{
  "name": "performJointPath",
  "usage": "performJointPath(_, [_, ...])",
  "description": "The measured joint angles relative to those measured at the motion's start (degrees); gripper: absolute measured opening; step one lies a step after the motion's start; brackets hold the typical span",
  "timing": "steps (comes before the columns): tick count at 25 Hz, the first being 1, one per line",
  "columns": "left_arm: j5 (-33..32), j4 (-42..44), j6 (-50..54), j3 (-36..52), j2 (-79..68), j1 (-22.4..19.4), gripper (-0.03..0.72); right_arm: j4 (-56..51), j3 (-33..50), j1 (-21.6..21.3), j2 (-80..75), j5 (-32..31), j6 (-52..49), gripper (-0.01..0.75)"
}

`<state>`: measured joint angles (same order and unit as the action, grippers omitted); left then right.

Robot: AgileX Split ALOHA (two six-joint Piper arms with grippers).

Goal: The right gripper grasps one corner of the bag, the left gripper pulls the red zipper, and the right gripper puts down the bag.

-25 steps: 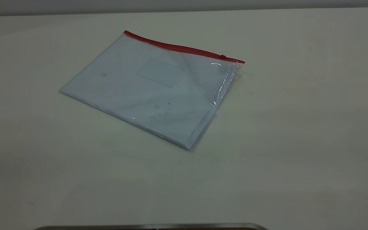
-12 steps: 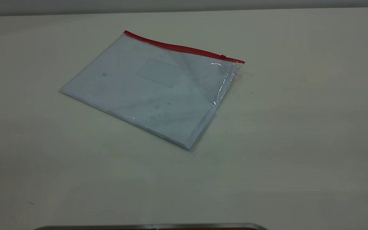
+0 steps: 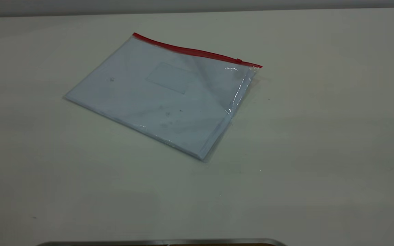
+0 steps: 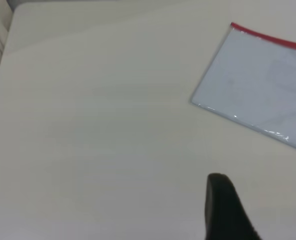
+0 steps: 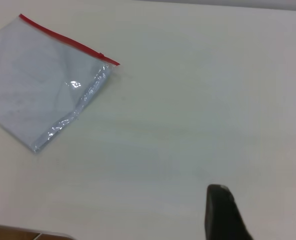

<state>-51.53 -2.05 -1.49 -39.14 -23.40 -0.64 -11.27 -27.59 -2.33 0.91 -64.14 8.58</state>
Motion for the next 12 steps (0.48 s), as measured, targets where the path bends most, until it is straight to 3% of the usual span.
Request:
performJointPath(5, [7.2,-0.6,-0.7,-5.4,-18.9,0.0,0.499,0.0,-0.1,0.0,-3.1,0.9,-0.3,0.472])
performJointPath(12, [18.3,-6.3,-2.4,-13.2,-41.7,0.3,0.565,-1.8,-1.2,0.0,-17.7,11.5,-2.5,0.562])
